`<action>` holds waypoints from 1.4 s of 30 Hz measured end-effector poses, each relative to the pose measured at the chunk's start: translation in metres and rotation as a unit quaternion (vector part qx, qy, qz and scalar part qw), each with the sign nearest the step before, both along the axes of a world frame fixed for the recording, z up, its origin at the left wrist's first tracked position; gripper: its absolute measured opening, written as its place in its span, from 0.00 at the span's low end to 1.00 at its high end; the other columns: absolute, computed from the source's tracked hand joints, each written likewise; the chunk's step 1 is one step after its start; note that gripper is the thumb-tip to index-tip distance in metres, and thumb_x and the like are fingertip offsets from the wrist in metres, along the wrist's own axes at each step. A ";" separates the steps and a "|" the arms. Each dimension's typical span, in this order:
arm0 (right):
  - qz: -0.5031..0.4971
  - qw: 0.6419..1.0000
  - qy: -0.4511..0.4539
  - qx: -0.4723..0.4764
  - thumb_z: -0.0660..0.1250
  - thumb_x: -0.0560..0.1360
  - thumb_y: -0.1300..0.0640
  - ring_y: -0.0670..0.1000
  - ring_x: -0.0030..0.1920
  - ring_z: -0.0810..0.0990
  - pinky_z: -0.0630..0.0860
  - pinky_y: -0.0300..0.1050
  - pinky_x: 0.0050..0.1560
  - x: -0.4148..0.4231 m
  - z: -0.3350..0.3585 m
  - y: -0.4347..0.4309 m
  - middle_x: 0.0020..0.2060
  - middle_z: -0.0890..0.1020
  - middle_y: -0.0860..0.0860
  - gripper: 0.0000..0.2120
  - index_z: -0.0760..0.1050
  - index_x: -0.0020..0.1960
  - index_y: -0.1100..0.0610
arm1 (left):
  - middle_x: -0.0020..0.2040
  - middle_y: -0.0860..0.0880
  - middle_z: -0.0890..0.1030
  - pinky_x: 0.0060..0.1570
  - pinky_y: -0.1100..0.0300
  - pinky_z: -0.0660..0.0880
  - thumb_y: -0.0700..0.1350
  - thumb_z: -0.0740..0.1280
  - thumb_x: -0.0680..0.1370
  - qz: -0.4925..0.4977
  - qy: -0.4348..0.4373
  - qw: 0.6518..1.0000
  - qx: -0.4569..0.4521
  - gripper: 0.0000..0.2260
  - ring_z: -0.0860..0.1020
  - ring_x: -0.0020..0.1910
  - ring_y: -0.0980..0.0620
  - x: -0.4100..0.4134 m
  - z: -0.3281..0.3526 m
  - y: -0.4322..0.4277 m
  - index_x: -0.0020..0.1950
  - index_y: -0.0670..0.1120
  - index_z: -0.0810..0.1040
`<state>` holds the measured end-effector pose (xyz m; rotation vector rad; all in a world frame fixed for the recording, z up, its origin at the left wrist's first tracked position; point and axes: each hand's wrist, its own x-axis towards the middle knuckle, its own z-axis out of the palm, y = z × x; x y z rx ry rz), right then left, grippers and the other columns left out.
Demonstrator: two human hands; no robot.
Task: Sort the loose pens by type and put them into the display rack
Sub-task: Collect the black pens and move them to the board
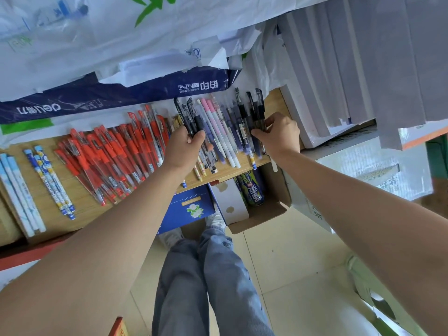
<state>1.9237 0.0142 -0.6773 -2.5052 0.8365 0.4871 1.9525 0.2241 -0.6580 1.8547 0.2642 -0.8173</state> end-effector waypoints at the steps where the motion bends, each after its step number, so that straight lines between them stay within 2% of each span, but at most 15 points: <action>1: -0.003 1.000 0.005 0.001 0.72 0.72 0.48 0.53 0.41 0.75 0.67 0.41 0.40 0.000 -0.001 0.001 0.41 0.80 0.54 0.15 0.77 0.47 0.60 | 0.45 0.41 0.83 0.23 0.67 0.61 0.42 0.58 0.82 -0.002 0.000 1.000 0.000 0.10 0.66 0.19 0.62 0.000 -0.001 0.001 0.58 0.37 0.73; 4: -0.028 0.999 0.025 0.028 0.73 0.71 0.48 0.53 0.42 0.77 0.69 0.42 0.40 0.001 -0.002 0.001 0.41 0.81 0.55 0.14 0.80 0.47 0.59 | 0.45 0.41 0.84 0.24 0.64 0.60 0.44 0.59 0.82 -0.013 0.003 1.000 0.007 0.11 0.62 0.20 0.60 -0.002 -0.003 0.007 0.57 0.37 0.73; 6: -0.054 0.997 0.024 0.058 0.73 0.70 0.50 0.53 0.42 0.78 0.72 0.42 0.40 0.003 0.000 0.001 0.40 0.81 0.54 0.12 0.80 0.46 0.59 | 0.45 0.39 0.83 0.26 0.63 0.62 0.46 0.60 0.82 -0.010 0.011 1.000 0.015 0.13 0.65 0.24 0.56 -0.002 -0.005 0.011 0.57 0.36 0.73; 8: -0.046 0.997 0.016 0.062 0.71 0.71 0.52 0.52 0.39 0.76 0.70 0.40 0.36 0.002 0.004 0.002 0.35 0.78 0.53 0.10 0.79 0.43 0.59 | 0.44 0.42 0.84 0.29 0.59 0.62 0.47 0.60 0.82 -0.011 0.017 1.000 0.017 0.13 0.66 0.29 0.51 -0.002 -0.005 0.014 0.58 0.37 0.73; 12: -0.038 0.996 -0.024 0.078 0.67 0.72 0.55 0.47 0.31 0.70 0.67 0.39 0.31 -0.002 0.013 0.005 0.31 0.74 0.50 0.08 0.72 0.37 0.57 | 0.42 0.45 0.84 0.28 0.60 0.61 0.44 0.59 0.82 -0.019 0.016 1.000 -0.004 0.11 0.65 0.25 0.57 -0.001 -0.001 0.017 0.58 0.38 0.73; 17: 0.017 0.997 -0.014 0.077 0.68 0.71 0.58 0.47 0.33 0.72 0.65 0.33 0.31 -0.005 0.017 0.013 0.32 0.75 0.50 0.04 0.74 0.41 0.57 | 0.42 0.47 0.84 0.30 0.59 0.62 0.44 0.59 0.82 -0.022 0.024 0.999 -0.010 0.11 0.69 0.34 0.48 0.000 -0.001 0.022 0.58 0.38 0.73; 20: 0.030 0.999 -0.009 0.043 0.68 0.72 0.58 0.51 0.36 0.74 0.69 0.37 0.35 -0.007 0.014 0.018 0.34 0.77 0.50 0.03 0.76 0.43 0.56 | 0.43 0.46 0.84 0.26 0.62 0.61 0.44 0.59 0.82 -0.028 0.028 0.999 -0.010 0.11 0.68 0.28 0.50 0.002 0.002 0.025 0.57 0.38 0.72; 22: 0.020 1.000 -0.012 0.014 0.68 0.72 0.56 0.52 0.39 0.76 0.74 0.42 0.40 -0.006 0.013 0.019 0.36 0.78 0.52 0.05 0.78 0.47 0.57 | 0.42 0.47 0.84 0.22 0.64 0.59 0.44 0.59 0.82 -0.024 0.033 0.999 -0.010 0.10 0.62 0.21 0.55 0.003 0.003 0.027 0.58 0.39 0.73; 25: 0.013 1.000 -0.009 -0.007 0.70 0.73 0.54 0.52 0.41 0.75 0.74 0.42 0.43 -0.003 0.012 0.018 0.39 0.79 0.53 0.09 0.79 0.49 0.58 | 0.41 0.48 0.84 0.23 0.63 0.58 0.45 0.59 0.82 -0.019 0.035 0.999 -0.008 0.10 0.60 0.22 0.53 0.003 0.004 0.029 0.59 0.40 0.73; 29: 0.038 0.999 0.000 -0.033 0.70 0.73 0.55 0.54 0.41 0.76 0.72 0.42 0.40 -0.002 0.009 0.024 0.41 0.80 0.55 0.08 0.78 0.48 0.59 | 0.40 0.49 0.84 0.28 0.60 0.62 0.45 0.60 0.82 -0.021 0.036 0.999 -0.013 0.11 0.64 0.28 0.49 0.003 0.004 0.030 0.59 0.40 0.73; 32: 0.050 0.997 0.011 -0.057 0.70 0.73 0.56 0.55 0.40 0.74 0.71 0.44 0.38 0.000 0.009 0.027 0.40 0.79 0.55 0.08 0.77 0.47 0.60 | 0.41 0.47 0.84 0.35 0.57 0.64 0.46 0.60 0.82 -0.019 0.035 0.999 -0.011 0.11 0.69 0.35 0.48 0.003 0.004 0.031 0.58 0.39 0.73; 35: 0.042 0.997 0.003 -0.066 0.70 0.74 0.55 0.57 0.41 0.76 0.74 0.46 0.39 -0.001 0.009 0.027 0.39 0.78 0.56 0.09 0.76 0.46 0.61 | 0.45 0.40 0.84 0.25 0.61 0.59 0.46 0.59 0.82 -0.013 0.034 0.999 -0.003 0.13 0.65 0.24 0.54 0.002 0.005 0.032 0.58 0.36 0.72; 37: 0.043 0.997 -0.003 -0.069 0.69 0.74 0.56 0.56 0.40 0.75 0.72 0.45 0.38 -0.003 0.010 0.027 0.38 0.77 0.55 0.08 0.76 0.47 0.61 | 0.48 0.35 0.82 0.26 0.60 0.59 0.45 0.59 0.82 -0.008 0.039 0.999 -0.009 0.14 0.67 0.19 0.60 0.000 0.007 0.032 0.59 0.34 0.70; 39: 0.070 0.995 -0.004 -0.070 0.68 0.74 0.57 0.56 0.38 0.73 0.69 0.44 0.37 -0.005 0.012 0.027 0.36 0.75 0.54 0.07 0.76 0.47 0.62 | 0.49 0.33 0.80 0.30 0.56 0.60 0.45 0.59 0.82 -0.004 0.043 0.999 -0.016 0.14 0.73 0.21 0.62 -0.002 0.010 0.031 0.59 0.34 0.70; 42: 0.096 0.993 -0.005 -0.068 0.67 0.74 0.57 0.55 0.36 0.72 0.67 0.43 0.37 -0.007 0.014 0.029 0.34 0.74 0.54 0.07 0.76 0.44 0.62 | 0.47 0.32 0.79 0.33 0.54 0.61 0.49 0.61 0.81 0.007 0.033 0.999 0.007 0.16 0.67 0.25 0.57 -0.002 0.004 0.032 0.56 0.35 0.71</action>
